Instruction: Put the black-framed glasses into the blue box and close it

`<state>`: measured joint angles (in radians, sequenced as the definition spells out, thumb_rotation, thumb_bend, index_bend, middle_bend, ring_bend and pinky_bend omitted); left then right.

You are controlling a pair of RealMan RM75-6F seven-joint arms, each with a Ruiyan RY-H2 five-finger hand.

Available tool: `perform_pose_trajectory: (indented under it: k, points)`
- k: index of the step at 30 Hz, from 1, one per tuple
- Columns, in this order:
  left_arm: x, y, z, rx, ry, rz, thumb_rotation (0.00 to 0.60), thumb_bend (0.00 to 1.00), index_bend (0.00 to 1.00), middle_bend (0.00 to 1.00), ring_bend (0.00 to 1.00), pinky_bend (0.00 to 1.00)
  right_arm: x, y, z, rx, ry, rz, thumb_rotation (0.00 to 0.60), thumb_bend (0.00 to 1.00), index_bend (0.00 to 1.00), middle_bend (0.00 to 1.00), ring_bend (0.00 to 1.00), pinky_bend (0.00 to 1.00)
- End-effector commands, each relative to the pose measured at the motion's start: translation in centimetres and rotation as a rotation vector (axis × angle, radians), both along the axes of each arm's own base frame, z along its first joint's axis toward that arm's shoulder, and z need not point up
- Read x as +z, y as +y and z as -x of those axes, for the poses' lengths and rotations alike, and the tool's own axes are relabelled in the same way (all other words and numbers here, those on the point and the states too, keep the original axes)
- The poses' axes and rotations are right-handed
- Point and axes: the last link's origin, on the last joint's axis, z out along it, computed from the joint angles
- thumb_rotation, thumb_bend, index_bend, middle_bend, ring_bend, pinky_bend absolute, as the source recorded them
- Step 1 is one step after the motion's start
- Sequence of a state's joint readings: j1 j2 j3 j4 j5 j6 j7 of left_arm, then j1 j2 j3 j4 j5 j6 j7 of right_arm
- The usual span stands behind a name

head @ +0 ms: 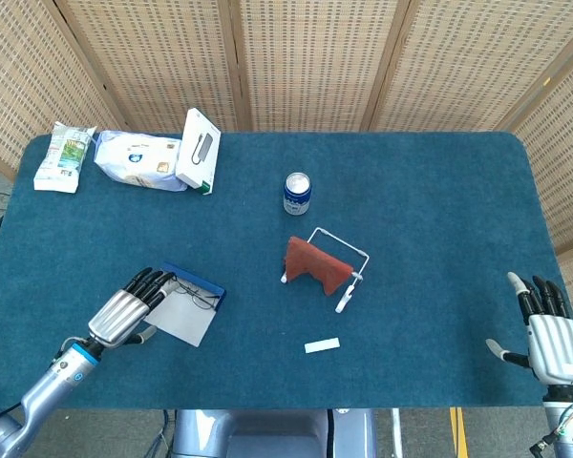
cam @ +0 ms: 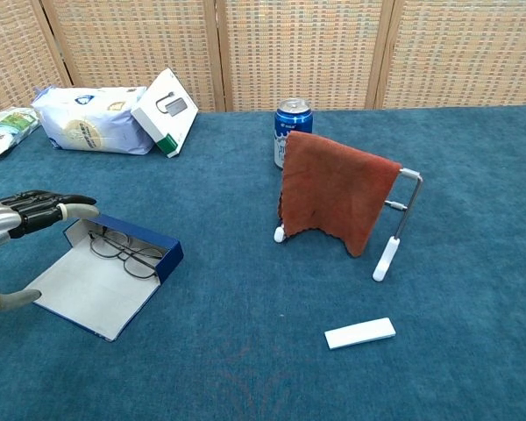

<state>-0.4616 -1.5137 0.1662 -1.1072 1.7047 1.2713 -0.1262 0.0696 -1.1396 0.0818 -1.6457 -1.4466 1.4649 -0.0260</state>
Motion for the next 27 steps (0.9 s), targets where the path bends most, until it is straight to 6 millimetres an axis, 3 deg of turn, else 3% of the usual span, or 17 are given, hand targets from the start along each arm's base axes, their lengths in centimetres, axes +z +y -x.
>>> perform_pose_trajectory:
  k: [1,6,19,27]
  points:
    - [-0.8,-0.6,0.3,0.008,-0.004,0.015,0.600,0.33,0.00,0.00,0.00,0.00,0.0,0.0,0.0,0.000,-0.001,-0.001,0.600,0.13,0.00,0.16,0.00,0.00]
    - [-1.1,-0.9,0.7,0.013,-0.010,0.007,0.600,0.33,0.01,0.00,0.00,0.00,0.0,0.0,0.0,0.000,-0.003,-0.002,0.600,0.13,0.00,0.16,0.00,0.00]
    - [-1.5,-0.9,0.9,0.018,-0.014,-0.017,0.600,0.32,0.18,0.00,0.00,0.00,0.0,0.0,0.0,0.000,-0.006,-0.005,0.600,0.13,0.00,0.16,0.00,0.00]
    - [-1.9,-1.4,0.9,0.017,-0.016,-0.012,0.600,0.32,0.19,0.00,0.00,0.00,0.1,0.0,0.0,0.000,-0.007,-0.005,0.600,0.13,0.00,0.16,0.00,0.00]
